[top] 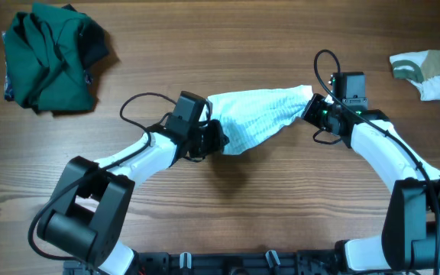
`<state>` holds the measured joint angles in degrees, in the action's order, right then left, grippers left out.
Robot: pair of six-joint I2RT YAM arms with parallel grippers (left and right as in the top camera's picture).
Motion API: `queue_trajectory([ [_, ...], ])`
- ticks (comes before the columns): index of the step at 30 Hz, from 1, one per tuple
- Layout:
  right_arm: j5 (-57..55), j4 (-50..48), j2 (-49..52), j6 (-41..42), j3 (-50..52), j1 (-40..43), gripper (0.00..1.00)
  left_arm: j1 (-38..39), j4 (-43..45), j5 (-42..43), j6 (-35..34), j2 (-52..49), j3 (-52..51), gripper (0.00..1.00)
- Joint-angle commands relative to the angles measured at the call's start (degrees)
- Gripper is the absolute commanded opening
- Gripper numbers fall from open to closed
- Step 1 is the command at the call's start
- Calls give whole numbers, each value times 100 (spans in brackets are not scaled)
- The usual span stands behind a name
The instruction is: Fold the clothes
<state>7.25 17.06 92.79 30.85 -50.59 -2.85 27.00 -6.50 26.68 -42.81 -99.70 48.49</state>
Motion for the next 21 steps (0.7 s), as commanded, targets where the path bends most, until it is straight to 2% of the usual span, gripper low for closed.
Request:
queue_trajectory([
  [1,48,-9,87,81,13,-20,4,11,308,52,0,-50,39,4],
  [8,46,-234,87,129,13,-20,4,-55,732,-232,42,-50,39,4],
  [16,46,-573,87,280,13,-20,4,-643,1147,-214,61,-50,39,4],
  [21,44,-673,87,280,13,-20,4,-896,1421,-94,339,-50,39,4],
])
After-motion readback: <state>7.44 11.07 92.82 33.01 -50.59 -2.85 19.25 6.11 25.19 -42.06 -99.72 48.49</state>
